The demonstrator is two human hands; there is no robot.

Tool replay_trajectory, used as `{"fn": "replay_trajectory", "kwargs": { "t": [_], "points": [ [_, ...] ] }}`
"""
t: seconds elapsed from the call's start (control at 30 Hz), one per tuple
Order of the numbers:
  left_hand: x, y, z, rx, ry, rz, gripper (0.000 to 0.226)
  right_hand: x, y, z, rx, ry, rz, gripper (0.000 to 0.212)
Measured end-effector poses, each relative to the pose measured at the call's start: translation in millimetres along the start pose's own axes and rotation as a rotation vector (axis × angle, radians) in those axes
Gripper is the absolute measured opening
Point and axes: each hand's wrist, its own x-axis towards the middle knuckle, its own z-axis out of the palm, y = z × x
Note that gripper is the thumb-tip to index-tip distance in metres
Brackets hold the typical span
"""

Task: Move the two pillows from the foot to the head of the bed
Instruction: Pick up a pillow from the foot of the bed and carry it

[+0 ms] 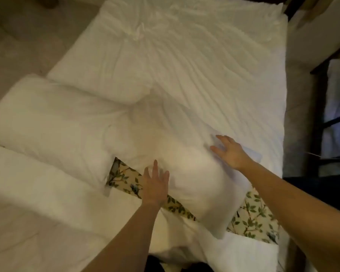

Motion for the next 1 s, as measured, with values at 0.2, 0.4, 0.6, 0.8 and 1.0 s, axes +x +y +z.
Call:
{"fn": "replay_trajectory", "kwargs": {
  "t": [0.2, 0.4, 0.6, 0.8, 1.0],
  "points": [
    [6.3, 16.6, 44.3, -0.496, 0.17, -0.086, 0.075, 62.3, 20.0, 12.3, -0.013, -0.053, -0.013, 0.086],
    [20.8, 18.1, 72.8, -0.517, 0.311, -0.048, 0.078, 120.8, 22.0, 25.9, -0.064, -0.068, -0.083, 0.08],
    [45.4, 22.6, 94.6, -0.636, 0.378, -0.114, 0.078, 165.8, 16.9, 36.6, -0.052, -0.097, -0.14, 0.084],
    [65.1, 16.0, 112.2, -0.678, 0.43, -0.117, 0.078, 189.4, 23.5, 47.3, 0.003, -0.129, -0.136, 0.091],
    [81.8, 12.1, 124.9, -0.7, 0.467, -0.138, 0.078, 183.9, 28.8, 61.6, 0.092, -0.145, -0.115, 0.089]
  ]
}}
